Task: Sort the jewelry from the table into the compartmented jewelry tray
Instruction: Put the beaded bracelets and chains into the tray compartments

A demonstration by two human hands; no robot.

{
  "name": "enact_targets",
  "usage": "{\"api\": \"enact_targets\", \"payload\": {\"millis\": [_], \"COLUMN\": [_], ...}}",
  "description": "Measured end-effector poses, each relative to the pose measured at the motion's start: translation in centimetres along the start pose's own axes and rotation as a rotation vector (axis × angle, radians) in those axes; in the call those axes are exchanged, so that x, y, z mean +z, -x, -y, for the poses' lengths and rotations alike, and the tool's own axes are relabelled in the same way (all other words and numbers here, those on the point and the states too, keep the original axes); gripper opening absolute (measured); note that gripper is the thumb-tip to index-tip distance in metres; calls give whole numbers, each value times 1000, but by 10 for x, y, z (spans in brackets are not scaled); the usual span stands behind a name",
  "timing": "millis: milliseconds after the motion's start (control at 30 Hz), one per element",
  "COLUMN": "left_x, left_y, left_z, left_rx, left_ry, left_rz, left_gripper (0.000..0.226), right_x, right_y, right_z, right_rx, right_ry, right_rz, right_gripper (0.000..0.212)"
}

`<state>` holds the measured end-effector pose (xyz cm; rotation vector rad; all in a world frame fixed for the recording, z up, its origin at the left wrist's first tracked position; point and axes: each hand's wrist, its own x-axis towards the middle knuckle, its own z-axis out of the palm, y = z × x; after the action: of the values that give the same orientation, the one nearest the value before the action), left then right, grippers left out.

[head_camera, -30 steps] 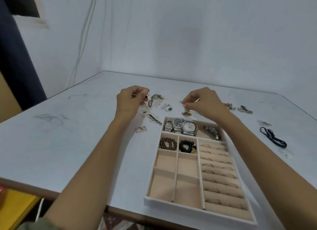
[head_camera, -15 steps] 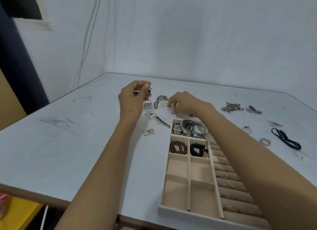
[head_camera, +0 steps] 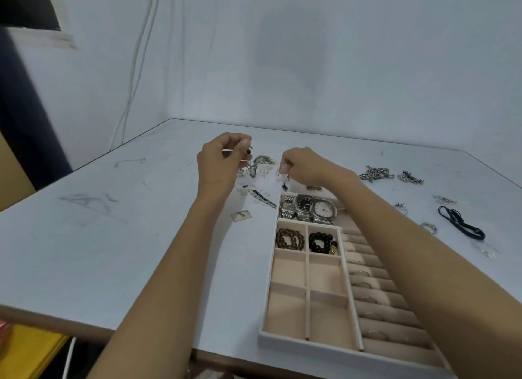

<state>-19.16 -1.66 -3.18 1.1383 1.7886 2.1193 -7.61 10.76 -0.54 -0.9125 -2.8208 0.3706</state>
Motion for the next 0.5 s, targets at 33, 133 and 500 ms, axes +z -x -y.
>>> {"api": "enact_targets", "payload": {"millis": [33, 133, 500], "left_x": [0, 0, 1], "left_y": [0, 1, 12], "left_z": [-1, -3, -23], "left_rx": [-5, -13, -6], "left_ry": [1, -1, 46], "left_rz": [4, 17, 192], "left_gripper": [9, 10, 12], "right_x": [-6, -23, -57], "right_y": [4, 21, 107], "right_z": [-3, -7, -9], "right_rx": [1, 24, -99], "right_ry": [-86, -475, -911], "right_rz": [-14, -39, -142], "right_gripper": [23, 15, 8]}}
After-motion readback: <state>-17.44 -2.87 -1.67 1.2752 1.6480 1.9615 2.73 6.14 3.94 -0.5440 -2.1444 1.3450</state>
